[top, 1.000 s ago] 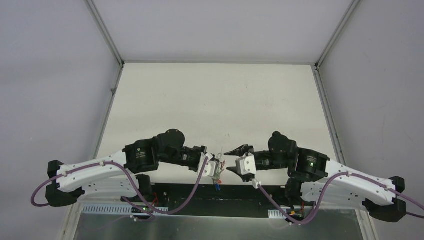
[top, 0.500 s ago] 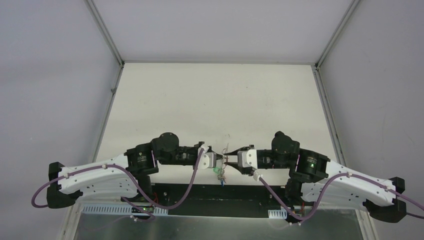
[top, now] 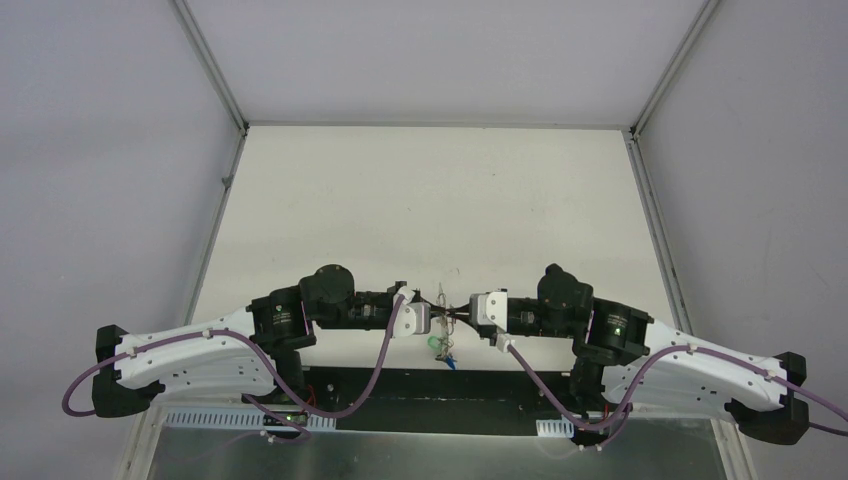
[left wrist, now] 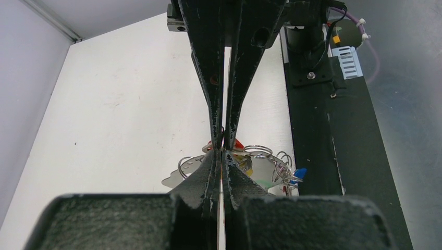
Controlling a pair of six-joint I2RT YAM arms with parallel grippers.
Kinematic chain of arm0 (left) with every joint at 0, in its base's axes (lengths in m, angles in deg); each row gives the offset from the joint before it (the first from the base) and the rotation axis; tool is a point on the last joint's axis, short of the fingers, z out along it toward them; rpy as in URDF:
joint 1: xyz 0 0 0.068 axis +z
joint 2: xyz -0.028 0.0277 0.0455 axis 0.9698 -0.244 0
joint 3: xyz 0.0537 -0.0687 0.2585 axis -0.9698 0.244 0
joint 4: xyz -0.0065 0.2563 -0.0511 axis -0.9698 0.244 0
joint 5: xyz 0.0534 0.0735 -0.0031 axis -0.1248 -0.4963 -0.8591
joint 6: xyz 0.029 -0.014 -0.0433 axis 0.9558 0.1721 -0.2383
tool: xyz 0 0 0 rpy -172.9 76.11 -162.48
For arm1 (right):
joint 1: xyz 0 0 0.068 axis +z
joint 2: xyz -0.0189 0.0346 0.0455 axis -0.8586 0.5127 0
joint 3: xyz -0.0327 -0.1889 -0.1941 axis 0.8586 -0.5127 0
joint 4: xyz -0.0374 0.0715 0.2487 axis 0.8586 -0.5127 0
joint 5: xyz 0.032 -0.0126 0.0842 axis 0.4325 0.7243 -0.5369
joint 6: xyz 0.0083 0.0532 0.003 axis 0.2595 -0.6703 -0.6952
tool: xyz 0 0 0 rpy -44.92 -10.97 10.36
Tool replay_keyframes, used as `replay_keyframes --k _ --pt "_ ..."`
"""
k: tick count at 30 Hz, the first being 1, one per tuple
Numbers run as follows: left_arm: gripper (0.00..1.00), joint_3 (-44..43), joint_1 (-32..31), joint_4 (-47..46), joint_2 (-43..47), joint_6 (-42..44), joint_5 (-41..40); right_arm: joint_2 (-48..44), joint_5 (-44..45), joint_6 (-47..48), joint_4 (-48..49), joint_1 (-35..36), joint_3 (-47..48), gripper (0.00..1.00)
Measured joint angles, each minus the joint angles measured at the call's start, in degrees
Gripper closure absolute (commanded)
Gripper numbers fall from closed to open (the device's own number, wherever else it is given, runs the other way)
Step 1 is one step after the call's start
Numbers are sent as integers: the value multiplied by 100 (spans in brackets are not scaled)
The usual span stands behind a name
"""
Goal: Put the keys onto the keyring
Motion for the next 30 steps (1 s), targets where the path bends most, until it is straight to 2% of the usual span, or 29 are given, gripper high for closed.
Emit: replay_keyframes --k 4,7,11,13,17,20,24,25,27,30 --pt "100 2 0 33 2 2 -11 -22 101 -94 94 4 -70 100" --pt "100 2 0 39 7 4 -15 -24 170 -157 114 9 -79 76" --pt "100 2 0 28 57 4 -15 -42 313 -249 85 20 -81 68" --pt "100 2 0 20 87 4 -17 -50 393 -269 81 20 -85 70" --pt "100 2 0 -11 107 4 -17 -72 463 -275 74 20 -107 87" --pt "100 2 0 2 107 4 -33 -76 474 -297 39 20 -131 94" --pt "100 2 0 33 107 4 -35 -98 435 -313 33 20 -144 94" --pt "100 2 0 35 107 4 -35 -111 415 -315 28 20 -151 90" --pt "100 2 0 44 107 4 -35 -149 372 -341 -4 20 -160 73" --pt "100 2 0 31 109 4 -35 -214 319 -442 -122 20 -168 64"
